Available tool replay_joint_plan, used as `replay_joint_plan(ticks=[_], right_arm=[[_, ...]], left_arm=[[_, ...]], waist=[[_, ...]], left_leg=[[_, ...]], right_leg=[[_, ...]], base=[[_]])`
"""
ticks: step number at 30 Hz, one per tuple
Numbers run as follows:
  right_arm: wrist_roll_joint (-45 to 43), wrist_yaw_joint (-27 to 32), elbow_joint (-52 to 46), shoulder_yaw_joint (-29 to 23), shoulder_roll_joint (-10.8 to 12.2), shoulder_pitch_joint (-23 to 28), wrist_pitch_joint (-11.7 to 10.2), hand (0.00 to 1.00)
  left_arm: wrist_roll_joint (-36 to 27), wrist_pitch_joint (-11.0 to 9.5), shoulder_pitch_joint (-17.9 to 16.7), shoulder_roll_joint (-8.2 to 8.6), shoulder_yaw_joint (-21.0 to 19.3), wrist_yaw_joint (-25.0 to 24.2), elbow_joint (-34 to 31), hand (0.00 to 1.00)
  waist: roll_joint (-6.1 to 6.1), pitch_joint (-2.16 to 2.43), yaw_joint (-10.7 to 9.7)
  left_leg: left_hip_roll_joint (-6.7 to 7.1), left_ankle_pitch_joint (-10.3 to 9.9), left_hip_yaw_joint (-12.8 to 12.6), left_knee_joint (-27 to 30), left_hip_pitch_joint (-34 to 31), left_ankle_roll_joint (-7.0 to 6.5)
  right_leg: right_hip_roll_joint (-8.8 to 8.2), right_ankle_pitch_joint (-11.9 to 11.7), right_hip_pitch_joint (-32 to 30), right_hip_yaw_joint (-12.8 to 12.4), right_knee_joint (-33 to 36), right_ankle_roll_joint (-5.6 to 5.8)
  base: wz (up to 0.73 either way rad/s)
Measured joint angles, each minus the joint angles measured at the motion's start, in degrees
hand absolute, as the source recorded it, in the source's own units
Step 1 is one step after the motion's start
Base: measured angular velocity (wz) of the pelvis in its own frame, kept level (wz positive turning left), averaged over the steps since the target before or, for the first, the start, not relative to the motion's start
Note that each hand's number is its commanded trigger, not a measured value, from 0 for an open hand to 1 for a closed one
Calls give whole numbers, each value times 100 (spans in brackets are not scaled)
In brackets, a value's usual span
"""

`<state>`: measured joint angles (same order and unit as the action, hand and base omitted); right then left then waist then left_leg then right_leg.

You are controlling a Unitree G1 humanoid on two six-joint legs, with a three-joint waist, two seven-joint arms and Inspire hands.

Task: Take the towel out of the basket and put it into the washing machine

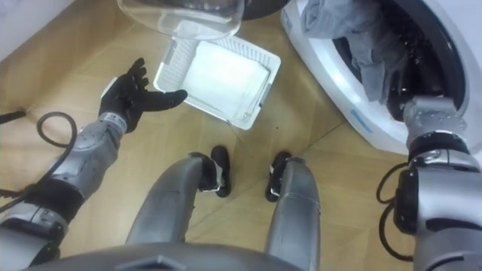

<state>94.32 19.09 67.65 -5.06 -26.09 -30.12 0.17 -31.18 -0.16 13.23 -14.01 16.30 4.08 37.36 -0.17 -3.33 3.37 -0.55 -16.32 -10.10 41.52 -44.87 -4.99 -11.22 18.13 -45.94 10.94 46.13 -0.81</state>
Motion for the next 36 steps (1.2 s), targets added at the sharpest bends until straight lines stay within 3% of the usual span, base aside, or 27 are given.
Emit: replay_joint_plan(ticks=[7, 15, 22, 25, 29, 31, 32, 34, 36], right_arm=[[-293, -596, 188, 175, 45, 16, 55, 0], [-603, -1271, 581, 604, 194, 248, 113, 0], [-1451, -1983, 831, 835, 706, 696, 128, 0], [-1744, -2232, 866, 893, 816, 938, 201, 0], [-2213, -2439, 922, 1003, 937, 1265, 251, 0], [-2723, -2525, 988, 1072, 991, 1482, 262, 0], [-2850, -2556, 988, 1084, 1016, 1591, 252, 0], [-3450, -2680, 1028, 1137, 1129, 1924, 247, 0], [-3847, -2721, 1007, 1205, 1191, 2210, 242, 0]], left_arm=[[-87, 59, 22, 7, 77, -85, 14, 0], [-57, 161, 12, 79, 84, -211, 313, 0], [202, 248, -46, 306, 64, -379, 430, 0], [236, 247, -177, 306, 57, -419, 469, 0], [801, 248, -409, 305, 14, -425, 578, 0], [1234, 245, -683, 313, -8, -423, 576, 0], [1333, 243, -767, 311, -12, -422, 574, 0], [1591, 208, -1092, 314, -61, -421, 614, 0], [1875, 138, -1246, 308, -68, -421, 831, 0]], waist=[[-3, 1, 4], [-1, 1, 15], [76, 48, 23], [119, 77, 26], [123, 91, 19], [122, 96, -6], [116, 107, -14], [64, 214, -46], [48, 248, -46]], left_leg=[[-61, 3, -7, -29, 17, 6], [-101, 13, 68, -341, 538, 25], [-175, 52, 106, -734, 1106, 62], [-170, 60, 105, -918, 1358, 77], [-167, 93, 120, -1200, 1742, 129], [-146, 115, 113, -1387, 2082, 165], [-139, 125, 115, -1451, 2171, 178], [-68, 188, 146, -1732, 2511, 219], [-79, 216, 141, -1909, 2794, 250]], right_leg=[[76, -90, 46, 18, -169, 0], [238, -215, 677, 67, -645, 63], [406, -435, 1380, 181, -1276, 105], [439, -462, 1644, 196, -1480, 122], [519, -515, 2044, 187, -1798, 141], [546, -524, 2363, 194, -2007, 150], [552, -526, 2454, 205, -2071, 150], [561, -535, 2796, 276, -2315, 158], [613, -587, 3128, 332, -2582, 160]], base=[[-4], [-1], [-5], [0], [0], [0], [0], [11], [6]])
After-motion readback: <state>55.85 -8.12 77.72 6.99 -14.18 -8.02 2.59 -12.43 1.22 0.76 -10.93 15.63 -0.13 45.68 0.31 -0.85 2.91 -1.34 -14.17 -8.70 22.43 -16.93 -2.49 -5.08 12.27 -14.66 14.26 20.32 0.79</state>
